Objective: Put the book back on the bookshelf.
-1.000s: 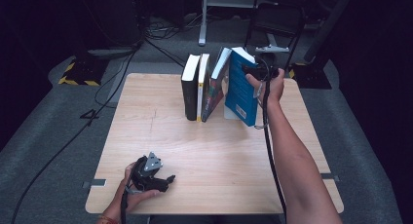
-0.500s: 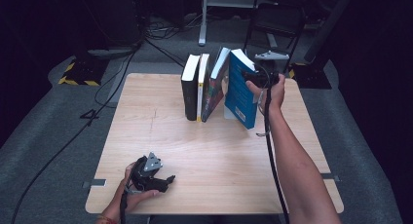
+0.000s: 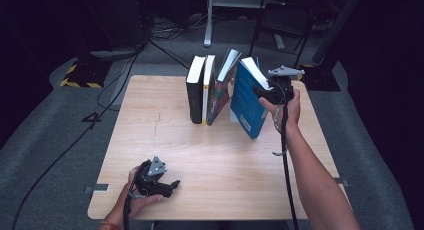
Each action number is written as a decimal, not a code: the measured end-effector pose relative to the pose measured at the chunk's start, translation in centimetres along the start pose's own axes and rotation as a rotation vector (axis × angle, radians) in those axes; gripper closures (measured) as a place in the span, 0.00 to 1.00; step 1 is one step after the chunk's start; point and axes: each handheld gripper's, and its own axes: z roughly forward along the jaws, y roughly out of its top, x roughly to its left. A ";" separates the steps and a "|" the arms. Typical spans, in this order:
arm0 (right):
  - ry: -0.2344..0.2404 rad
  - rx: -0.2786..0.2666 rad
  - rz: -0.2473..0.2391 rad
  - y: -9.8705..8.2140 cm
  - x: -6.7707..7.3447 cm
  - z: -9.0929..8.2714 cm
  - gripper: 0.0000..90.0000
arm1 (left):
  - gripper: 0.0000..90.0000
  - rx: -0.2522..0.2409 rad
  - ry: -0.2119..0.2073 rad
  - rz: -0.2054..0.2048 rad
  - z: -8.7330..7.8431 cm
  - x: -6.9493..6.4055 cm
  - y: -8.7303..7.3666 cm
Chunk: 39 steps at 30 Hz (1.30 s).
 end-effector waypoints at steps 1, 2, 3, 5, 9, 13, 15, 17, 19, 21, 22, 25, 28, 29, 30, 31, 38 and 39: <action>-0.002 0.008 -0.014 0.0 0.0 -0.1 0.65 | 0.18 0.000 0.000 0.000 0.0 0.0 0.0; -0.001 0.014 -0.019 0.0 0.1 -0.2 0.65 | 0.18 0.000 0.001 0.002 0.0 0.0 0.0; 0.005 0.021 -0.022 0.0 0.0 -0.3 0.64 | 0.18 0.000 -0.001 0.001 0.0 0.0 0.0; 0.041 0.036 -0.026 0.0 -0.1 -0.5 0.63 | 0.18 0.000 0.000 0.002 0.0 0.0 0.0; 0.041 0.062 -0.042 0.3 -0.1 -0.5 0.58 | 0.18 0.001 0.000 0.003 0.0 0.0 0.1; 0.059 0.098 -0.038 1.1 -0.6 -0.1 0.53 | 0.18 0.002 0.000 0.002 0.0 0.0 0.1; 0.069 0.114 -0.039 1.4 -0.8 0.2 0.54 | 0.18 0.002 0.001 0.000 0.0 0.0 0.0; 0.083 0.139 -0.043 1.6 -1.0 0.5 0.55 | 0.18 0.001 0.001 0.000 0.0 0.0 0.0; 0.085 0.147 -0.036 1.7 -1.1 0.7 0.57 | 0.18 0.001 0.000 0.000 0.0 0.0 0.1; 0.078 0.152 -0.032 1.8 -1.3 0.7 0.62 | 0.18 0.001 0.001 0.001 0.0 0.0 0.1; 0.080 0.154 -0.019 1.8 -1.4 0.8 0.63 | 0.18 0.001 0.001 0.001 0.0 0.0 0.1; 0.086 0.153 -0.011 1.8 -1.6 0.9 0.66 | 0.18 0.001 0.000 0.002 0.0 0.0 0.1; 0.057 0.149 -0.005 1.8 -1.4 0.8 0.67 | 0.18 0.001 0.000 0.002 0.0 0.0 0.1; 0.049 0.152 -0.005 1.9 -1.3 0.8 0.67 | 0.18 0.001 0.000 0.002 0.0 0.0 0.1; 0.040 0.151 -0.004 2.0 -1.3 0.7 0.67 | 0.18 0.001 -0.002 0.001 0.0 0.0 0.1; 0.033 0.142 0.009 2.1 -1.3 0.8 0.67 | 0.18 0.001 -0.002 0.001 0.0 0.0 0.1; -0.010 0.130 0.011 3.9 -0.9 1.9 0.67 | 0.19 -0.002 -0.021 0.023 0.2 -0.3 0.2; -0.021 0.129 0.013 4.1 -0.7 2.1 0.67 | 0.19 -0.003 -0.028 0.028 0.2 -0.3 0.2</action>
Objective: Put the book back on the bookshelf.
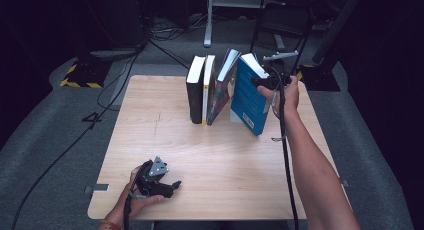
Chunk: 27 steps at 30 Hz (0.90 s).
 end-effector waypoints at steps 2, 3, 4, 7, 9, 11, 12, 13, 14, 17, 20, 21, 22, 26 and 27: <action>-0.017 -0.007 0.012 0.6 0.1 0.3 0.67 | 0.19 0.002 -0.005 0.004 0.0 0.0 0.0; -0.024 -0.008 0.019 0.9 0.1 0.4 0.67 | 0.19 0.002 -0.007 0.003 0.0 0.0 0.0; -0.032 -0.011 0.024 1.2 0.1 0.5 0.67 | 0.19 0.002 -0.009 0.005 0.0 0.0 0.0; -0.053 -0.025 0.025 2.0 0.1 0.9 0.67 | 0.18 0.003 -0.012 0.012 0.0 0.0 0.0; -0.063 -0.026 0.031 2.5 0.1 1.2 0.67 | 0.19 0.002 -0.013 0.013 0.0 0.0 0.0; -0.074 -0.024 0.032 2.9 0.1 1.7 0.67 | 0.19 0.003 -0.015 0.015 0.0 0.0 0.0; -0.079 -0.029 0.030 3.1 0.2 1.9 0.67 | 0.19 0.003 -0.015 0.016 0.0 0.0 0.0; -0.080 -0.033 0.028 3.3 0.2 2.0 0.67 | 0.19 0.003 -0.015 0.016 0.0 0.0 0.0; -0.079 -0.034 0.024 3.5 0.2 2.1 0.67 | 0.19 0.003 -0.015 0.016 0.0 0.0 0.0; -0.086 -0.039 0.022 3.7 0.2 2.1 0.67 | 0.19 0.003 -0.016 0.016 0.0 0.0 0.0; -0.096 -0.044 0.028 3.5 0.4 2.2 0.67 | 0.19 0.001 -0.014 0.017 0.0 -0.1 0.0; -0.098 -0.047 0.024 3.2 0.5 2.2 0.67 | 0.19 0.001 -0.014 0.017 0.0 -0.1 0.0; -0.099 -0.050 0.027 3.0 0.6 2.3 0.67 | 0.19 0.001 -0.014 0.017 0.0 -0.1 0.0; -0.077 -0.055 0.033 1.9 0.3 2.7 0.67 | 0.19 0.001 -0.014 0.017 0.0 -0.1 0.0; -0.067 -0.063 0.036 1.8 0.1 2.7 0.67 | 0.19 0.002 -0.014 0.017 0.0 -0.1 0.0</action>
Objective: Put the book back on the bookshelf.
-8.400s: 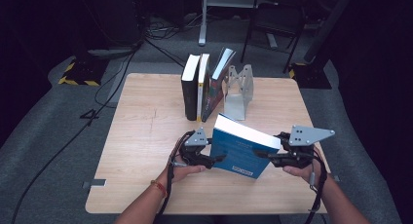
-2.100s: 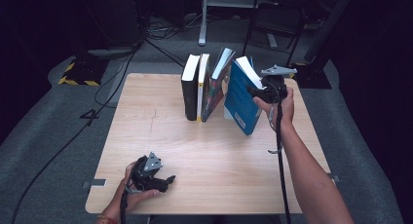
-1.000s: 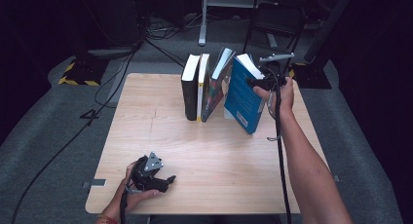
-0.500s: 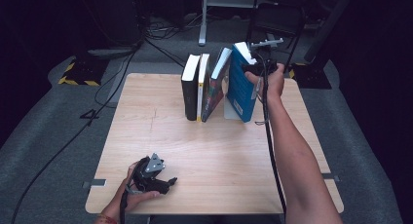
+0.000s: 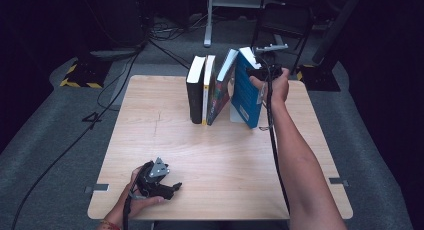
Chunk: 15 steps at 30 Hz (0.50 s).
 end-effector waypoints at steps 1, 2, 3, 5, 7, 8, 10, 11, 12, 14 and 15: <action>-0.002 -0.003 0.000 -0.1 -0.1 0.0 0.67 | 0.19 0.000 0.000 0.000 0.0 0.0 0.0; -0.006 -0.005 -0.001 -0.2 -0.1 -0.1 0.67 | 0.19 0.000 0.000 0.000 0.0 0.0 0.0; -0.009 -0.009 0.002 -0.3 -0.2 -0.1 0.66 | 0.19 0.000 -0.001 0.000 0.0 0.0 0.0; 0.003 -0.015 0.003 -0.6 -0.4 -0.2 0.66 | 0.19 0.000 0.000 0.000 0.0 0.0 0.0; 0.013 -0.024 0.004 -0.9 -0.5 -0.2 0.66 | 0.19 0.000 0.000 0.000 0.0 0.0 0.0; 0.014 -0.027 0.006 -1.0 -0.5 -0.3 0.66 | 0.19 0.000 0.000 -0.001 0.0 0.0 0.0; 0.021 -0.023 0.004 -1.2 -0.6 -0.4 0.66 | 0.19 0.000 0.000 -0.001 0.0 0.0 0.0; 0.022 -0.021 0.004 -1.3 -0.7 -0.4 0.65 | 0.19 0.000 0.000 -0.001 0.0 0.0 0.0; 0.024 -0.020 0.006 -1.4 -0.7 -0.4 0.65 | 0.19 0.000 0.000 -0.001 0.0 0.0 0.0; 0.029 -0.015 0.009 -1.5 -0.8 -0.5 0.65 | 0.19 0.000 0.000 -0.001 0.0 0.0 0.0; 0.032 -0.012 0.009 -1.6 -0.8 -0.6 0.65 | 0.19 0.000 0.000 -0.001 0.0 0.0 0.0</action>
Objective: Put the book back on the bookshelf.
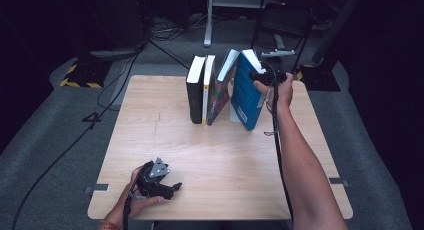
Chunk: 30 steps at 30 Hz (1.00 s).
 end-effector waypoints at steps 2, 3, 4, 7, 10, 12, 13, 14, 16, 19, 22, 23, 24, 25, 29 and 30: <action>0.001 0.001 0.001 -0.2 -0.1 -0.1 0.65 | 0.19 0.001 -0.001 0.000 0.0 0.0 0.0; 0.004 0.005 -0.001 -0.3 -0.1 -0.2 0.65 | 0.19 0.000 -0.001 -0.001 0.0 0.0 0.0; 0.007 0.007 -0.001 -0.4 -0.1 -0.2 0.64 | 0.19 0.001 -0.002 -0.001 0.0 0.0 0.0; 0.008 0.017 -0.008 -0.6 -0.1 -0.5 0.64 | 0.18 0.002 -0.004 -0.002 0.0 0.0 0.0; 0.008 0.021 -0.014 -0.9 -0.1 -0.7 0.63 | 0.18 0.002 -0.002 -0.002 0.0 0.0 0.0; 0.011 0.023 -0.014 -0.9 -0.1 -0.8 0.63 | 0.18 0.003 -0.001 0.001 0.0 0.0 0.0; 0.013 0.028 -0.015 -0.9 -0.2 -0.8 0.63 | 0.18 0.003 -0.001 0.000 0.0 0.0 0.0; 0.017 0.035 -0.013 -0.9 -0.2 -0.9 0.63 | 0.18 0.003 -0.001 0.000 0.0 0.0 0.0; 0.019 0.043 -0.019 -0.9 -0.2 -1.0 0.63 | 0.18 0.003 0.000 0.000 0.1 0.0 0.0; 0.026 0.051 -0.020 -0.8 -0.1 -1.0 0.63 | 0.18 0.003 0.000 -0.001 0.1 0.0 0.0; 0.033 0.063 -0.024 -0.7 -0.1 -1.0 0.62 | 0.18 0.003 0.000 -0.001 0.0 0.0 0.0; 0.039 0.072 -0.027 -0.7 -0.2 -1.0 0.62 | 0.18 0.003 0.000 0.000 0.1 0.0 0.0; 0.048 0.075 -0.028 -0.7 -0.3 -1.1 0.62 | 0.18 0.003 -0.001 -0.001 0.1 0.0 0.0; 0.048 0.075 -0.028 -0.7 -0.3 -1.1 0.62 | 0.18 0.003 -0.001 -0.001 0.1 0.0 0.0; 0.063 0.085 -0.024 -0.7 -0.6 -1.3 0.60 | 0.18 0.003 -0.002 -0.002 0.1 0.0 0.1; 0.066 0.086 -0.027 -0.7 -0.6 -1.4 0.60 | 0.18 0.003 -0.002 -0.002 0.1 0.0 0.1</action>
